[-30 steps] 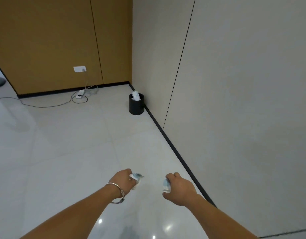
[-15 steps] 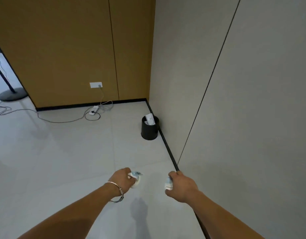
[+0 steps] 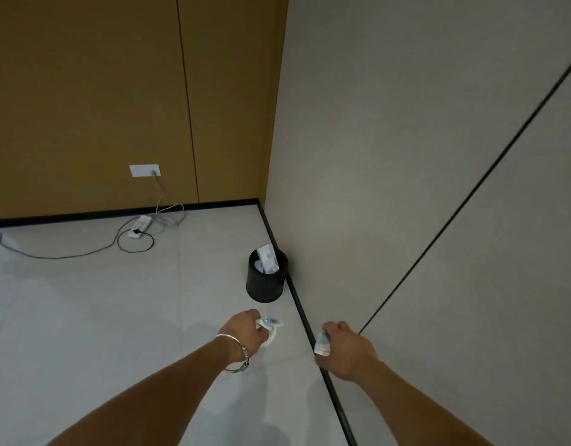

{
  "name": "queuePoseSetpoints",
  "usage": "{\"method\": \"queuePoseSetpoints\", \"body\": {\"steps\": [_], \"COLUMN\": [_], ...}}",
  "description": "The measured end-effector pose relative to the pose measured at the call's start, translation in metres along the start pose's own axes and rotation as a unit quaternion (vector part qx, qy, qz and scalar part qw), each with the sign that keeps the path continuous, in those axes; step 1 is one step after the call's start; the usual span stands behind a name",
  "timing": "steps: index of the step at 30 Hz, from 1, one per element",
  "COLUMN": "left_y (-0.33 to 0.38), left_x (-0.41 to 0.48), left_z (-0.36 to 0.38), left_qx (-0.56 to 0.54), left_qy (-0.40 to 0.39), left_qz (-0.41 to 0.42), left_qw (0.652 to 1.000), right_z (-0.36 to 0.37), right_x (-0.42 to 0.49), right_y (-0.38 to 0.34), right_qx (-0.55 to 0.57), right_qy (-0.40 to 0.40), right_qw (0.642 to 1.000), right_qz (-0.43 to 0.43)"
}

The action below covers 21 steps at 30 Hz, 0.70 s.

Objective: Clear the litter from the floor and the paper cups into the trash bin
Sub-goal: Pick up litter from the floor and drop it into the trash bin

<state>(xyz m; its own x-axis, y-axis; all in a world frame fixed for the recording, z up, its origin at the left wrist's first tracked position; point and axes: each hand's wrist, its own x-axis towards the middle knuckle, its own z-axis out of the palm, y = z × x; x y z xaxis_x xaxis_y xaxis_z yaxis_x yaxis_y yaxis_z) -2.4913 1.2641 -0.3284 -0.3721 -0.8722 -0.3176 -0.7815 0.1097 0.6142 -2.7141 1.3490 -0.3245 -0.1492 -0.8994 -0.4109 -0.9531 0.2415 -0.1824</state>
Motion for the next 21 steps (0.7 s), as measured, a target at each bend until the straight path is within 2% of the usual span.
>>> {"method": "queuePoseSetpoints", "body": {"steps": [6,11,15,21], "left_y": [-0.003,0.003,0.012,-0.001], "left_x": [0.125,0.236,0.313,0.424], "left_z": [-0.029,-0.054,-0.073,-0.082], "left_qx": [0.006,0.056,0.044,0.033], "left_qy": [-0.019,-0.025,-0.022,-0.084], "left_qz": [-0.037,-0.078,-0.100,-0.133], "left_qw": [0.999,0.995,0.994,0.987], "right_z": [-0.031,-0.067,-0.095,-0.107], "right_x": [0.133,0.254,0.333,0.439], "right_y": [0.001,-0.001,0.000,-0.002], "right_qx": [0.022,0.032,0.029,0.011], "right_qy": [-0.032,-0.046,-0.066,-0.105], "right_qw": [0.999,0.997,0.996,0.993], "right_qz": [-0.015,-0.047,-0.061,-0.052]}}
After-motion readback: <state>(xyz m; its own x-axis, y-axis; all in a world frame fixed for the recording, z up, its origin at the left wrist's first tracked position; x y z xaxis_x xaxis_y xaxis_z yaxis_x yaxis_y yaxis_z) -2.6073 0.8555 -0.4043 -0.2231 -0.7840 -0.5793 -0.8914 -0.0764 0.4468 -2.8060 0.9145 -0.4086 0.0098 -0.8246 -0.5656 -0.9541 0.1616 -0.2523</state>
